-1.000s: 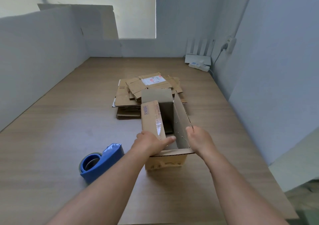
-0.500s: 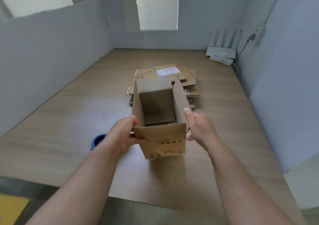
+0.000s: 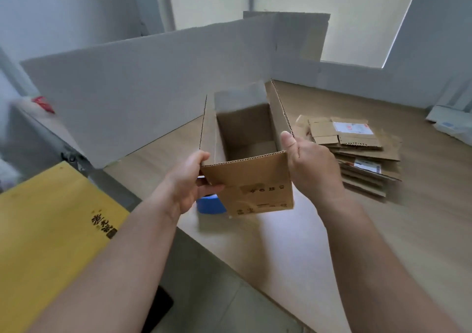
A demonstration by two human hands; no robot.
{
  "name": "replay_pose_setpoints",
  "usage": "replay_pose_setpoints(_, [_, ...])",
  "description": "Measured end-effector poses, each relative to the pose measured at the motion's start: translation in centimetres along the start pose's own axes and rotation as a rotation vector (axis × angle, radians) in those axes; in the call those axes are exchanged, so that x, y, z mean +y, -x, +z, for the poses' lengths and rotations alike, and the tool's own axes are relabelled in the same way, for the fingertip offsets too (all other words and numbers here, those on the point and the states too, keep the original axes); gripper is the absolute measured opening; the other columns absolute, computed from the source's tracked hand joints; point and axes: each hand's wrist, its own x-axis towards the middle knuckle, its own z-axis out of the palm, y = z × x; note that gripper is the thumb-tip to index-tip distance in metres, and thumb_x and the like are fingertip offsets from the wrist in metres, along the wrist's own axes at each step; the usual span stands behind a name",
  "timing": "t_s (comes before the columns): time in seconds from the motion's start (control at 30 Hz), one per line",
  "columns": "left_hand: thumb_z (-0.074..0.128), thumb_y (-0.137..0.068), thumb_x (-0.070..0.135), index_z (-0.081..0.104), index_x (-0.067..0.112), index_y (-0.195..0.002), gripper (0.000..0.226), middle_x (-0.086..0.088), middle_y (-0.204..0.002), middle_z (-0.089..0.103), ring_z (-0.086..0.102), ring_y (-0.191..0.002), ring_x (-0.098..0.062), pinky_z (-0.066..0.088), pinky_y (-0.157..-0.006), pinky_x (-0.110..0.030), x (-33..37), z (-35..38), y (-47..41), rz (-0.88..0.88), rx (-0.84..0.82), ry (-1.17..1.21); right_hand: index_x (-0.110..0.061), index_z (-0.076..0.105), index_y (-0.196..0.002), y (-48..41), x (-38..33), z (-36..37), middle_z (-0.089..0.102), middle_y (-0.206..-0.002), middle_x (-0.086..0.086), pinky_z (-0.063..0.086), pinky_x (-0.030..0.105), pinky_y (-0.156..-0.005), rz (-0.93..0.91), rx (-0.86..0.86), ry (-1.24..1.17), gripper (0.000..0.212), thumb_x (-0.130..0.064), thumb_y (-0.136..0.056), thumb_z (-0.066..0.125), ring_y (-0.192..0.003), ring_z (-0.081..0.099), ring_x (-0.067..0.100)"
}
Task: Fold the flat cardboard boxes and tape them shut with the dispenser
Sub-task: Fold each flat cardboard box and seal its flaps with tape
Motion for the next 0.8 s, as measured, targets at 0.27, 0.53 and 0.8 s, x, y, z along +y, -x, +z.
replay_pose_setpoints(0.27, [0.048, -0.099, 0.025, 0.053, 0.011, -0.09, 0.017, -0.009, -0.083, 0.047, 0.055, -0.091, -0.028, 0.057, -0.076, -0.046, 1.6, -10.7, 0.6, 0.077, 0.292, -0.005, -0.014, 0.048, -0.071, -1.9, -7.6, 8.8, 0.058, -0.072, 0.009, 0.051, 0.052, -0.074, -0.095, -0.272, -0.382, 0.055, -0.06, -0.094, 0.027, -0.078, 0.06, 0.036])
replay_pose_setpoints(0.53, [0.046, -0.1, 0.021, 0.055, 0.007, -0.095, 0.017, -0.01, -0.08, 0.055, 0.058, -0.074, -0.021, 0.056, -0.074, -0.045, -0.6, -21.8, 0.5, 0.028, 0.501, 0.064, -0.023, 0.057, -0.079, -1.6, -15.1, 19.5, 0.066, -0.093, 0.012, 0.058, 0.038, -0.068, -0.128, -0.717, -0.59, 0.042, -0.051, -0.099, 0.032, -0.093, 0.064, 0.027])
replay_pose_setpoints(0.8, [0.042, -0.102, 0.018, 0.047, -0.003, -0.128, 0.034, -0.023, -0.117, 0.057, 0.058, -0.084, -0.025, 0.052, -0.088, -0.051, -1.7, -32.8, -4.0, -0.033, 0.599, 0.207, -0.024, 0.058, -0.086, -3.4, -24.3, 29.8, 0.063, -0.089, 0.01, 0.055, 0.05, -0.085, -0.119, -0.933, -0.589, 0.039, -0.053, -0.097, 0.035, -0.093, 0.064, 0.026])
